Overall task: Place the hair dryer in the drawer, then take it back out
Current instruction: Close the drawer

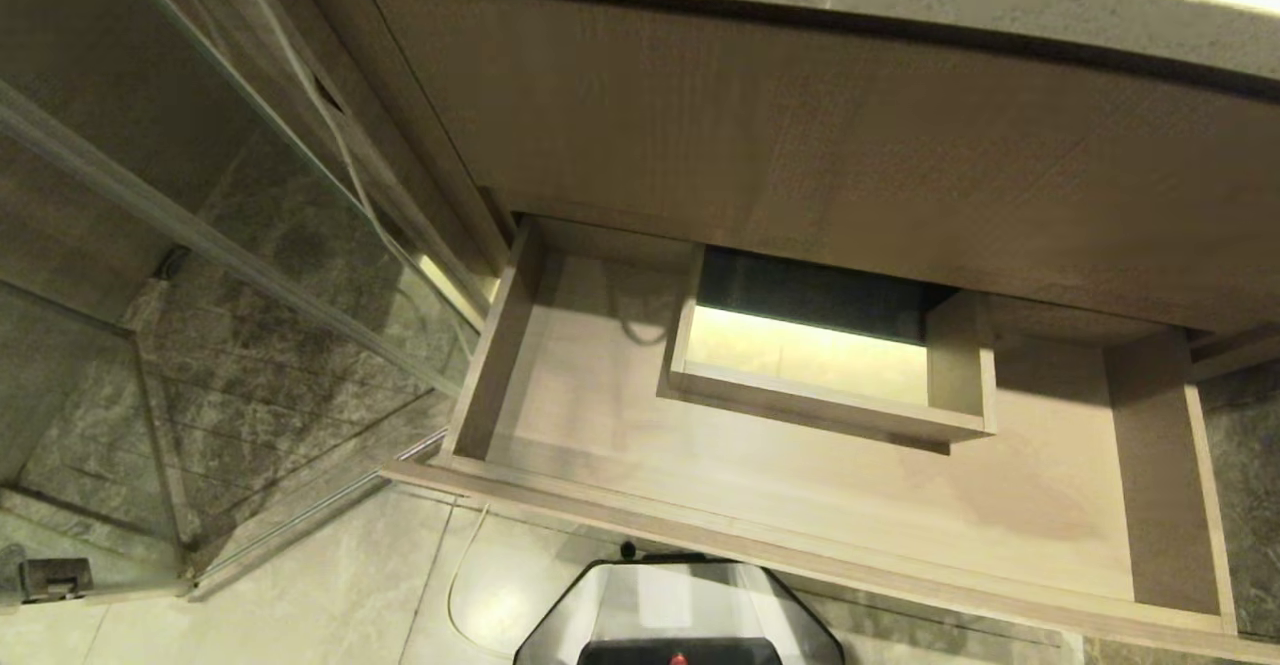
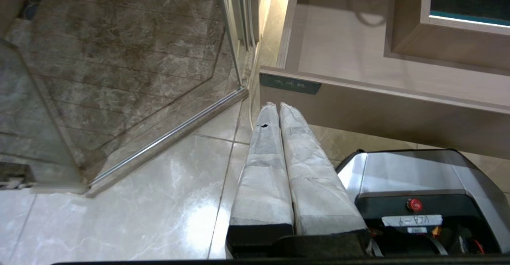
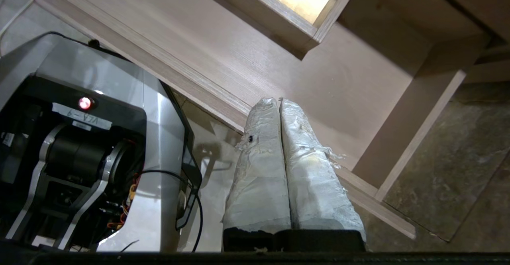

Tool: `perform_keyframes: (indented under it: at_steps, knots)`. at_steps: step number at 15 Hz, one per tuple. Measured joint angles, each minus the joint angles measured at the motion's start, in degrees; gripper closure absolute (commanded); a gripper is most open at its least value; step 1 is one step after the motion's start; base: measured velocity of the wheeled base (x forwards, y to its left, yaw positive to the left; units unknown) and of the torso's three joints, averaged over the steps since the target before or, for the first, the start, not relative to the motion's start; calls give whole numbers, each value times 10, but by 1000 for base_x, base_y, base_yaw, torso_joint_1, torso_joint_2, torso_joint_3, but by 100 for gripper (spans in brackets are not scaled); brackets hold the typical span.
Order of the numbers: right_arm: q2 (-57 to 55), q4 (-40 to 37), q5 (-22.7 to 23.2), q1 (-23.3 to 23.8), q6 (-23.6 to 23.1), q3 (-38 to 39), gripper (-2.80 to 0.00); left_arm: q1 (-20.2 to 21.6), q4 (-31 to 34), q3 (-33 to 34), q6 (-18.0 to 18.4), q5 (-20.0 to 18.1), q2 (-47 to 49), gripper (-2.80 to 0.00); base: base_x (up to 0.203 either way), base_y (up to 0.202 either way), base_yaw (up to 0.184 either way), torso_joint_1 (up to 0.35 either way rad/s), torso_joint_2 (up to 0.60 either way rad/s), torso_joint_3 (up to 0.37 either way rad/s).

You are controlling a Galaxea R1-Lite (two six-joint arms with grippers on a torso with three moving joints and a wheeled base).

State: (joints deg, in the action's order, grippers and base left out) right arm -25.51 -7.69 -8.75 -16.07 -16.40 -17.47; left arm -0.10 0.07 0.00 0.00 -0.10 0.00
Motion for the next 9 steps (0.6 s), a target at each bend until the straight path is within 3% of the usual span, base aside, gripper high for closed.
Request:
perform_keyframes:
  at_steps: [4, 9]
  knots:
    - [1, -4, 0, 0, 0, 1, 0, 0, -1, 0, 0, 0, 0, 0, 0, 0, 0, -304, 437, 140]
    - [1, -5, 0, 0, 0, 3, 0, 0, -2, 0, 0, 0, 0, 0, 0, 0, 0, -68, 403, 309]
